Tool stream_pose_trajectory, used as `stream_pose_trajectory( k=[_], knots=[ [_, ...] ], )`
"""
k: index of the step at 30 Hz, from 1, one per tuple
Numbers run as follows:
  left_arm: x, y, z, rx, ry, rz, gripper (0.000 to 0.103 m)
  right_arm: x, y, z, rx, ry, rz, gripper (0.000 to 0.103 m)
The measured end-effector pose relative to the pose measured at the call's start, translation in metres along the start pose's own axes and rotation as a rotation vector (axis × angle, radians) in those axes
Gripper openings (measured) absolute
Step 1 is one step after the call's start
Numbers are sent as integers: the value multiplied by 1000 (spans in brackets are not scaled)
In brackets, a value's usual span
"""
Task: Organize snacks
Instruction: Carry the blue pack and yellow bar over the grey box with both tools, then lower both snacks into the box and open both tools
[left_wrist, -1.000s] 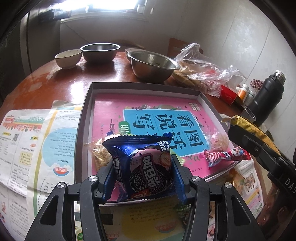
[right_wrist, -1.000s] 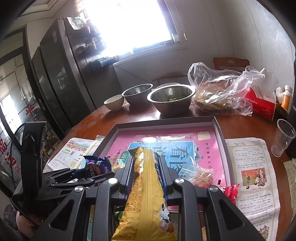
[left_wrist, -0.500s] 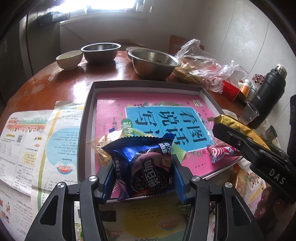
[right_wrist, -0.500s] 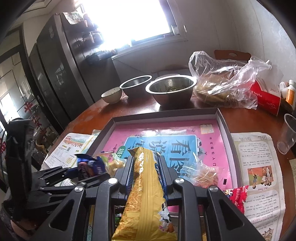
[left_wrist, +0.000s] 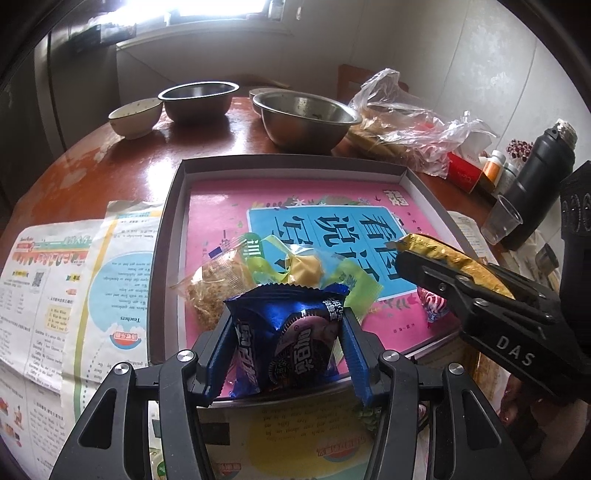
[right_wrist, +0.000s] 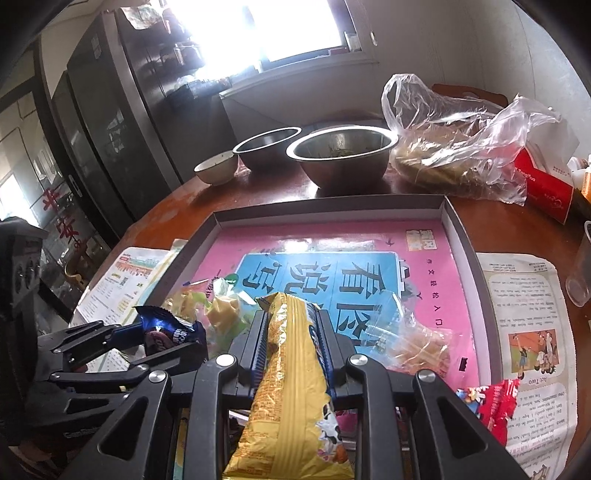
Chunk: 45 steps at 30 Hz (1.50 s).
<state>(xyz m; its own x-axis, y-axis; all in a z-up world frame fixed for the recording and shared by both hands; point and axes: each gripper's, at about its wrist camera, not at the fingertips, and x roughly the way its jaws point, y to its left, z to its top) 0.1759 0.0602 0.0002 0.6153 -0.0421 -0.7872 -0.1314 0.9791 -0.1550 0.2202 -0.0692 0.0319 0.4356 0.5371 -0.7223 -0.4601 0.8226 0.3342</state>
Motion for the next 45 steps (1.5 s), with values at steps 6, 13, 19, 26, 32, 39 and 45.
stream_pose_trajectory(
  k=[6, 13, 19, 26, 32, 39, 45],
  knots=[
    [1, -1, 1, 1, 2, 1, 56, 9, -3, 1, 2, 17, -19, 26],
    [2, 0, 2, 2, 3, 1, 56, 14, -8, 0, 14, 25, -34, 26],
    [3, 1, 3, -5, 5, -1, 56, 15, -11, 0, 20, 25, -47, 27],
    [4, 1, 3, -10, 7, -4, 56, 10, -12, 0, 26, 12, -50, 28],
    [3, 2, 3, -18, 8, -5, 56, 3, -17, 1, 44, -1, -51, 30],
    [2, 3, 4, -30, 2, 5, 59, -9, -25, 1, 66, -25, -59, 31],
    [-3, 7, 6, -44, -14, 4, 64, -20, -27, 1, 68, -41, -61, 31]
  ],
)
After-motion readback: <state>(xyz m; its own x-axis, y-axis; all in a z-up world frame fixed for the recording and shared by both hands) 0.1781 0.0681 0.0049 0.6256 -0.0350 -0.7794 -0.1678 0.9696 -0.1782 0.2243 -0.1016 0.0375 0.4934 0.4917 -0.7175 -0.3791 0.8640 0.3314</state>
